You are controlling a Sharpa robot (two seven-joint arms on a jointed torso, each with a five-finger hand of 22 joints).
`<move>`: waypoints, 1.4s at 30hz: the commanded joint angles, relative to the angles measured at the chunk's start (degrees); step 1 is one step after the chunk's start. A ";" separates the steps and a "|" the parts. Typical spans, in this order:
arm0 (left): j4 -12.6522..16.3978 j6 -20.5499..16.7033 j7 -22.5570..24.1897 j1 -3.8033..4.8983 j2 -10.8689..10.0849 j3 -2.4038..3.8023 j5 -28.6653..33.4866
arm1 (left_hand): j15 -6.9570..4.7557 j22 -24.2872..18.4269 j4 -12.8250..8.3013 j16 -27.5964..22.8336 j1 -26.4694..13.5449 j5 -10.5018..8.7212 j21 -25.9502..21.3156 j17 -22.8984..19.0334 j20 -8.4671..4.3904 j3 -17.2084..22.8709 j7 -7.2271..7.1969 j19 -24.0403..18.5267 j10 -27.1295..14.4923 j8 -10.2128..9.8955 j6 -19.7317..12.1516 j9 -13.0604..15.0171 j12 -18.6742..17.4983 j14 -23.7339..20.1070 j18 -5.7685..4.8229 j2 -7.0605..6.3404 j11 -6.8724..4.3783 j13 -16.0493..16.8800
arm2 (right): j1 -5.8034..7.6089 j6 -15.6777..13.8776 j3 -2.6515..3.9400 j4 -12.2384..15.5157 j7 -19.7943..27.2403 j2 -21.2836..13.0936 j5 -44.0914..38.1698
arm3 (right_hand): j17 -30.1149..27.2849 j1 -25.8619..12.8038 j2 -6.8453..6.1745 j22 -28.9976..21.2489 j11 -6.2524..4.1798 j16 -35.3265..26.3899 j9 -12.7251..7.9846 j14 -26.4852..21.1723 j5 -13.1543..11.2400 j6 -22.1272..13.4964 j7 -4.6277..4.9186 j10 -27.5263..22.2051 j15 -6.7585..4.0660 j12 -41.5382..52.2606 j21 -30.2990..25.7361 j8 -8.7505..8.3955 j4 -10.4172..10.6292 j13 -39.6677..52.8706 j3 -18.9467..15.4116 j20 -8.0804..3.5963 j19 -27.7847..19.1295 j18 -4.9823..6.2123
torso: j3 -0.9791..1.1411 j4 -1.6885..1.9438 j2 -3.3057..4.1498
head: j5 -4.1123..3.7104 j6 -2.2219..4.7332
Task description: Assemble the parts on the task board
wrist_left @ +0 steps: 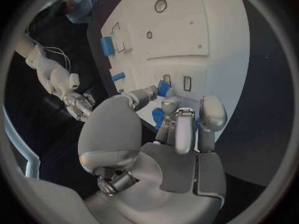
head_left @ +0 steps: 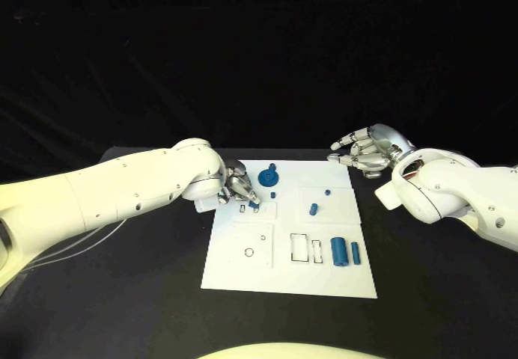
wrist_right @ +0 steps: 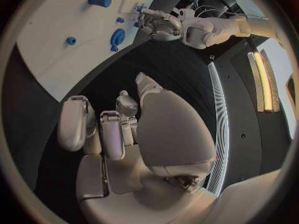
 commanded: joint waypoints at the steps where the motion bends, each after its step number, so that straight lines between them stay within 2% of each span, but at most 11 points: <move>1: -0.03 -0.06 -0.03 -0.05 0.24 -0.03 -0.53 | -0.49 1.17 -1.66 1.23 -0.31 4.37 1.03 11.69 0.03 9.16 -1.83 2.09 4.17 4.94 4.35 6.46 0.84 5.34 -2.13 1.42 -1.28 0.97 | 0.01 0.17 0.03 0.04 0.14 0.00 -0.08 | 9.98 -0.66 -0.37 2.70 -0.15 -1.02 0.19 4.71 1.10 -0.61 0.09 -1.07 -0.31 -0.73 -1.00 1.00 0.23 -0.29 0.99 0.01 -1.15 0.65 | 0.01 -0.02 0.06 | -0.01 -0.05; 11: -0.11 0.15 -0.15 -0.18 0.60 -0.31 -1.67 | -0.78 2.17 -1.83 1.52 -1.02 4.49 1.48 12.40 -0.26 9.27 -2.18 2.90 5.06 5.12 5.06 6.63 1.23 5.62 -2.34 1.50 -1.60 1.62 | 0.01 0.25 0.03 0.08 0.19 0.01 -0.08 | 9.98 -0.66 -0.37 2.70 -0.15 -1.02 0.19 4.71 1.10 -0.61 0.09 -1.07 -0.31 -0.73 -1.00 1.00 0.23 -0.29 0.99 0.01 -1.15 0.65 | 0.03 -0.02 0.05 | -0.10 -0.27; 29: 0.22 3.39 -0.61 -0.20 0.45 -1.04 -3.71 | -0.99 2.60 -1.97 1.55 -1.53 4.56 1.67 12.48 -0.47 9.24 -2.45 3.28 5.61 5.25 5.65 6.75 1.35 5.68 -2.43 1.60 -1.84 1.83 | 0.00 0.40 0.03 0.03 0.25 -0.03 -0.07 | 9.98 -0.66 -0.37 2.70 -0.15 -1.02 0.19 4.71 1.10 -0.61 0.09 -1.07 -0.31 -0.73 -1.00 1.00 0.23 -0.29 0.99 0.01 -1.15 0.65 | 0.05 0.02 0.02 | -0.06 -0.61; 42: 0.00 3.44 -0.63 -0.23 0.82 -1.42 -3.88 | -1.22 3.17 -1.81 1.59 -2.30 4.45 1.91 12.62 -0.72 9.01 -2.76 3.77 6.39 5.35 6.40 6.84 1.64 5.74 -2.56 2.04 -2.10 2.35 | 0.00 0.42 0.03 0.02 0.31 -0.01 -0.07 | 9.96 -0.75 -0.44 2.69 -0.15 -1.05 0.21 4.70 1.16 -0.69 0.09 -1.08 -0.31 -0.73 -1.05 1.21 0.20 -0.33 1.13 0.01 -1.14 0.66 | 0.06 -0.04 0.02 | -0.08 -0.67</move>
